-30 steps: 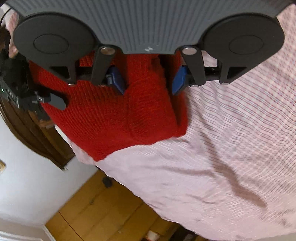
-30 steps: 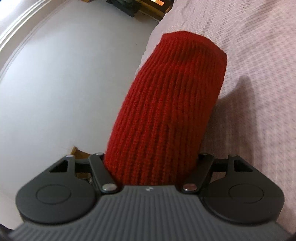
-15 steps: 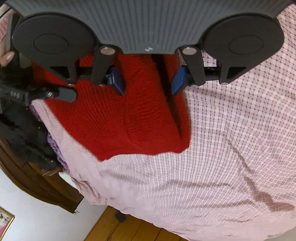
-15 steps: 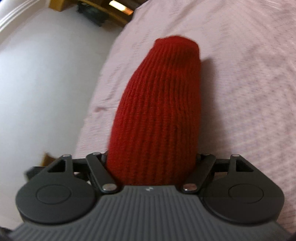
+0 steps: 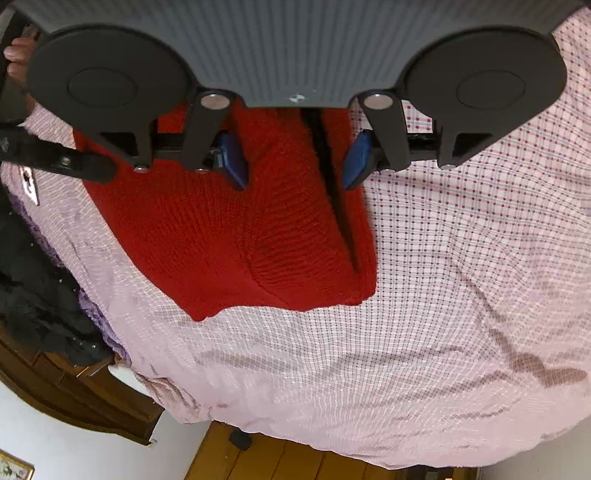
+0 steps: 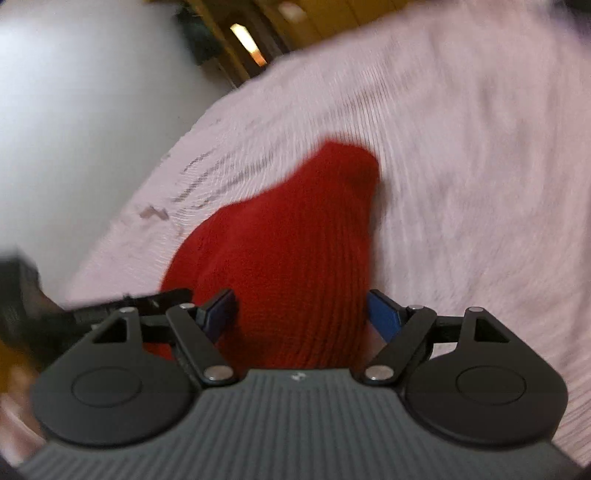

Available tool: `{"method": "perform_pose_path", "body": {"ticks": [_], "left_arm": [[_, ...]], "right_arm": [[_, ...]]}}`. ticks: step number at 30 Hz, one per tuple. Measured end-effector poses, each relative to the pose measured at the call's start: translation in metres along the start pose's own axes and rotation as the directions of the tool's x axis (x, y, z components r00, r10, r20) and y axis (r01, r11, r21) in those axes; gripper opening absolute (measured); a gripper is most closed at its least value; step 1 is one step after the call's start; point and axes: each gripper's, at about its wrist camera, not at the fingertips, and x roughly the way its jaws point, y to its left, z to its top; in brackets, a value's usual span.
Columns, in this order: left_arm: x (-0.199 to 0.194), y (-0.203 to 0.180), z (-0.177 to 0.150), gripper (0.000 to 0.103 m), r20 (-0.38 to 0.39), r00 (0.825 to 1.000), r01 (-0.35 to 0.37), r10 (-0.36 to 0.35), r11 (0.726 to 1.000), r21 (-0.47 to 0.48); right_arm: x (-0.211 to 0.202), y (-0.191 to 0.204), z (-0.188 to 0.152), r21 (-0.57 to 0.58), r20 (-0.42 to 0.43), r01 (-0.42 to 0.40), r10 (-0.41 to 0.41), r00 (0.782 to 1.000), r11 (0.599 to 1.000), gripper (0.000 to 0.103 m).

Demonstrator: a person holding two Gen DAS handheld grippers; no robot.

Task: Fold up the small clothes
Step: 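Lay the folded bundle down, open the right gripper and withdraw both grippers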

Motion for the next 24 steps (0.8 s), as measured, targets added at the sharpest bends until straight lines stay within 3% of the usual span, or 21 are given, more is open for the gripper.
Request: {"method": "perform_pose_path", "body": {"ticks": [2,4,8,18,24], "left_arm": [[0.000,-0.003,-0.001,0.064,0.002,1.000,-0.027,0.027,1.000,0.013],[0.001,-0.007,-0.003,0.071,0.011,0.997,-0.072,0.071,0.997,0.031],[0.009,-0.012,-0.006,0.076,0.041,0.989,-0.144,0.141,0.984,0.102],[-0.029,-0.027,-0.014,0.076,0.078,0.987,-0.144,0.139,0.987,0.066],[-0.065,-0.046,-0.031,0.076,0.112,0.983,-0.155,0.145,0.983,0.094]], "right_arm": [[0.011,0.001,-0.005,-0.024,-0.027,-0.024,0.023,0.999,0.999,0.078],[0.024,0.002,-0.012,-0.029,-0.030,0.004,-0.005,1.000,1.000,0.078],[0.033,0.008,-0.019,0.025,-0.022,0.014,-0.014,1.000,1.000,0.079],[-0.013,0.016,-0.020,0.087,0.053,0.048,-0.052,0.997,0.995,0.080],[-0.042,0.035,-0.033,0.018,0.082,0.132,-0.133,0.988,0.991,0.082]]}}
